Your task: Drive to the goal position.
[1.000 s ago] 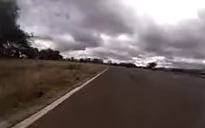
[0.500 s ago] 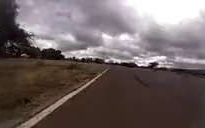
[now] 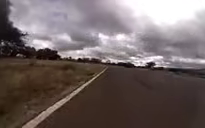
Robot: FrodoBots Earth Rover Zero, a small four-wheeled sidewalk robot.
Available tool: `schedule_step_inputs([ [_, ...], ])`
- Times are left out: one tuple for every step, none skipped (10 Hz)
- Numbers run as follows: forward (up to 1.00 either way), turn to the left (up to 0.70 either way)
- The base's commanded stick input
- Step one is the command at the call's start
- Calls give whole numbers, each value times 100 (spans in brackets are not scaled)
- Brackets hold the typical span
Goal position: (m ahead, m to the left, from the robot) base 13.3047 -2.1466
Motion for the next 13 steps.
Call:
schedule_step_inputs([
  [85, -30],
  [85, 2],
  [85, -1],
  [85, -16],
  [85, 3],
  [85, -15],
  [85, 1],
  [85, -18],
  [85, -24],
  [85, -7],
  [85, 4],
  [85, 4],
  [85, 4],
])
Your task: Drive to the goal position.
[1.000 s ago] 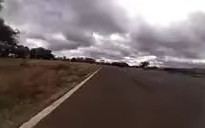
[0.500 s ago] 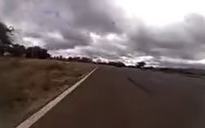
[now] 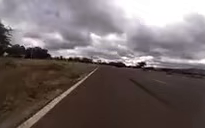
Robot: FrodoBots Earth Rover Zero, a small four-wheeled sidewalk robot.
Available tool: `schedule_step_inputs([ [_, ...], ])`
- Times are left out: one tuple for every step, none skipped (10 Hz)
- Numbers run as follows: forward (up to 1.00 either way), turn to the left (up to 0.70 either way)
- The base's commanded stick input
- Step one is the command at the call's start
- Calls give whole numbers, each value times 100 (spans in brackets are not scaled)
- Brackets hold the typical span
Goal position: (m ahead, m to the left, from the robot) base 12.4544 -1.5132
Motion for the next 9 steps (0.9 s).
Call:
schedule_step_inputs([
  [85, 4],
  [85, 4],
  [85, 4],
  [85, 4],
  [85, 4],
  [85, 4],
  [85, 4],
  [85, 4],
  [85, 4],
])
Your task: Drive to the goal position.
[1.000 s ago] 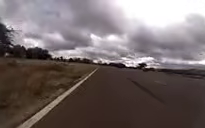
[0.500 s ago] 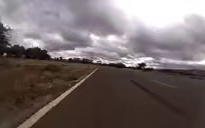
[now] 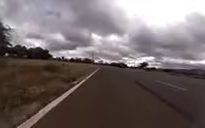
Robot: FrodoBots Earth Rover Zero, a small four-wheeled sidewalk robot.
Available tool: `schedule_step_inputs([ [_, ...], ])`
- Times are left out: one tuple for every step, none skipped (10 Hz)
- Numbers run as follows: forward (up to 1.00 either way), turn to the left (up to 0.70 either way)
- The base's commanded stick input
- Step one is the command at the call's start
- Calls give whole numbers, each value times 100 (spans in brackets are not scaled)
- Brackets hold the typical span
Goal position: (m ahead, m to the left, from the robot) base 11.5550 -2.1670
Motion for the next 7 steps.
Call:
schedule_step_inputs([
  [85, 4],
  [85, 4],
  [85, -13],
  [85, 4],
  [85, 4],
  [85, 1],
  [85, -16],
])
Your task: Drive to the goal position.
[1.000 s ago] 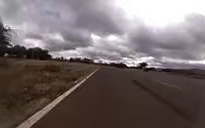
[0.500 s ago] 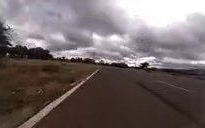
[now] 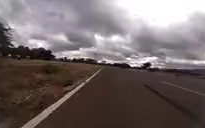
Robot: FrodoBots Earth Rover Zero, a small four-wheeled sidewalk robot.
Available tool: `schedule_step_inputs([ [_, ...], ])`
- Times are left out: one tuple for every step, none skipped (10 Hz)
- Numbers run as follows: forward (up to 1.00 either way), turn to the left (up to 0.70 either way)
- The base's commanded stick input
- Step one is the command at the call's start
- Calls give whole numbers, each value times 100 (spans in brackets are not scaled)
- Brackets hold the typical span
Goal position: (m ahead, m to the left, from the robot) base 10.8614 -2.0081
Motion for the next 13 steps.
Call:
schedule_step_inputs([
  [85, 1],
  [85, -17],
  [85, -30],
  [85, -30],
  [85, -30],
  [85, -30],
  [85, -22],
  [85, -5],
  [85, 4],
  [85, 4],
  [85, 4],
  [85, 4],
  [85, -30],
])
